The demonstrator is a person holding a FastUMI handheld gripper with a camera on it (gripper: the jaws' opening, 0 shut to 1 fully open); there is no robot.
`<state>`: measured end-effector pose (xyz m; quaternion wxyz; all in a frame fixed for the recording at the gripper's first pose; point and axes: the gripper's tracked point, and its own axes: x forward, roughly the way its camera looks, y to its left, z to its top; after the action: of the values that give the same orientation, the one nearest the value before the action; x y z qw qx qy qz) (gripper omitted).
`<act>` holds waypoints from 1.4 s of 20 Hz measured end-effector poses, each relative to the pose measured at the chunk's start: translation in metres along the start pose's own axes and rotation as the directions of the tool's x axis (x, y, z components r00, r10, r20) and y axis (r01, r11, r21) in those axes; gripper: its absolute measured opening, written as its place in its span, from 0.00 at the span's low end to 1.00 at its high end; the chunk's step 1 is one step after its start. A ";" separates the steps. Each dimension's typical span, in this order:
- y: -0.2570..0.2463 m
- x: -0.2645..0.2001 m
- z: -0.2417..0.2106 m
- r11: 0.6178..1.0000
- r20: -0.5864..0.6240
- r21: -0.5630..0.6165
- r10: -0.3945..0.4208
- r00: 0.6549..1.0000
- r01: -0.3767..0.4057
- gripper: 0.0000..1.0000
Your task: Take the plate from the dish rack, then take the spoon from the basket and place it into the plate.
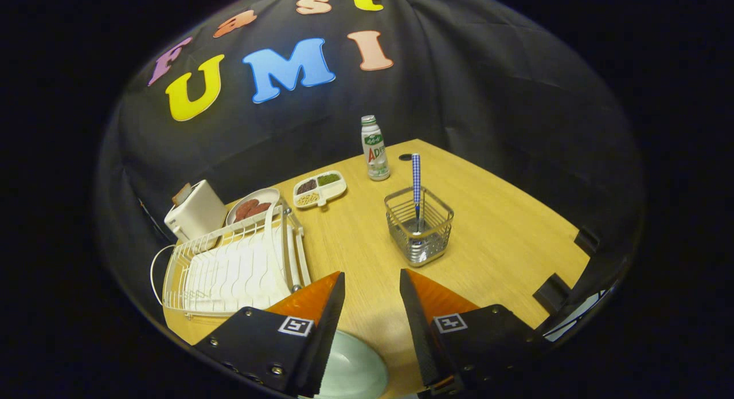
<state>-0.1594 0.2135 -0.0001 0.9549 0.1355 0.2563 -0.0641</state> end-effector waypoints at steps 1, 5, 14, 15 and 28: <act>-0.007 0.008 0.014 1.000 0.023 0.000 -0.025 0.999 0.025 0.62; -0.028 0.042 0.059 0.995 0.073 0.024 -0.098 0.993 0.097 0.62; -0.060 0.128 0.098 0.978 0.056 0.145 -0.157 0.986 0.147 0.62; -0.061 0.137 0.098 0.978 0.047 0.150 -0.151 0.987 0.142 0.62; -0.063 0.158 0.100 0.985 0.017 0.088 -0.152 0.988 0.150 0.05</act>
<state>0.0114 0.1157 -0.0112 0.9434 0.1563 0.2518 -0.1489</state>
